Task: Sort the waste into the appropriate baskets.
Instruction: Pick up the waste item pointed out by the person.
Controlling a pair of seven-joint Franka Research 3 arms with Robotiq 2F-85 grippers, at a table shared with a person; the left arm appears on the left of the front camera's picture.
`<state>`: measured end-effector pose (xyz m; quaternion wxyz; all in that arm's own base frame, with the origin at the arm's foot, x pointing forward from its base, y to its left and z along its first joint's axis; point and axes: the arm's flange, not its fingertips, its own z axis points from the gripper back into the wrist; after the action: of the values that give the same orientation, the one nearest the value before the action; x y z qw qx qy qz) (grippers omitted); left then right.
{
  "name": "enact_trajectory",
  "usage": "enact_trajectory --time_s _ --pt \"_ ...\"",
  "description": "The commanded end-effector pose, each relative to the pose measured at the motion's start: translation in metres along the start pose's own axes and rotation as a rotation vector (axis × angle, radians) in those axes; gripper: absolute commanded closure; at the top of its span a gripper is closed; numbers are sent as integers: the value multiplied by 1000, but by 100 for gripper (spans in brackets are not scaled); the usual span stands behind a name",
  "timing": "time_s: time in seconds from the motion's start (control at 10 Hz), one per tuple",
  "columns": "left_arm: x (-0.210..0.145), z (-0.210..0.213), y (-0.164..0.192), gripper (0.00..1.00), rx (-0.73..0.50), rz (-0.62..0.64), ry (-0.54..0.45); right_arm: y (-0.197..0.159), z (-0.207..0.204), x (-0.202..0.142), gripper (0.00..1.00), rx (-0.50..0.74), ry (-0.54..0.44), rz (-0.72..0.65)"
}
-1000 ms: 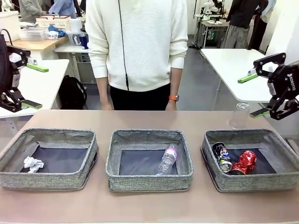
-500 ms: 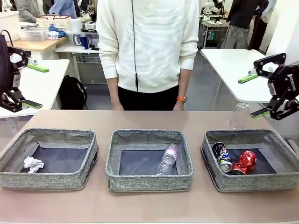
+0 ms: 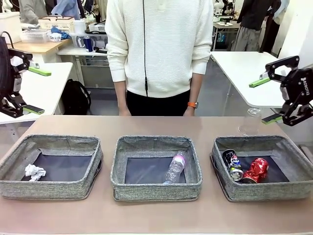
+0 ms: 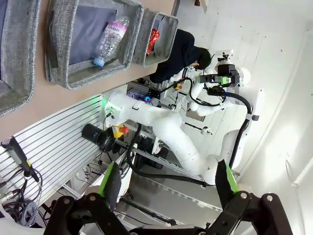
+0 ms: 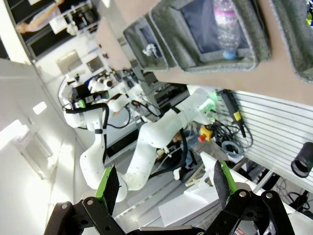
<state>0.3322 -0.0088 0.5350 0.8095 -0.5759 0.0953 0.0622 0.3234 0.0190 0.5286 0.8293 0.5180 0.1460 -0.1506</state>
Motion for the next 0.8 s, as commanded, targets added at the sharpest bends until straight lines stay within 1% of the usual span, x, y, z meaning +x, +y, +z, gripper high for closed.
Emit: enact_trajectory --time_s 0.0,0.7 --pt "-2 3 1 0 -11 -24 8 5 1 -2 0 15 4 -16" --pt "-2 3 1 0 -11 -24 8 5 1 -2 0 15 4 -16"
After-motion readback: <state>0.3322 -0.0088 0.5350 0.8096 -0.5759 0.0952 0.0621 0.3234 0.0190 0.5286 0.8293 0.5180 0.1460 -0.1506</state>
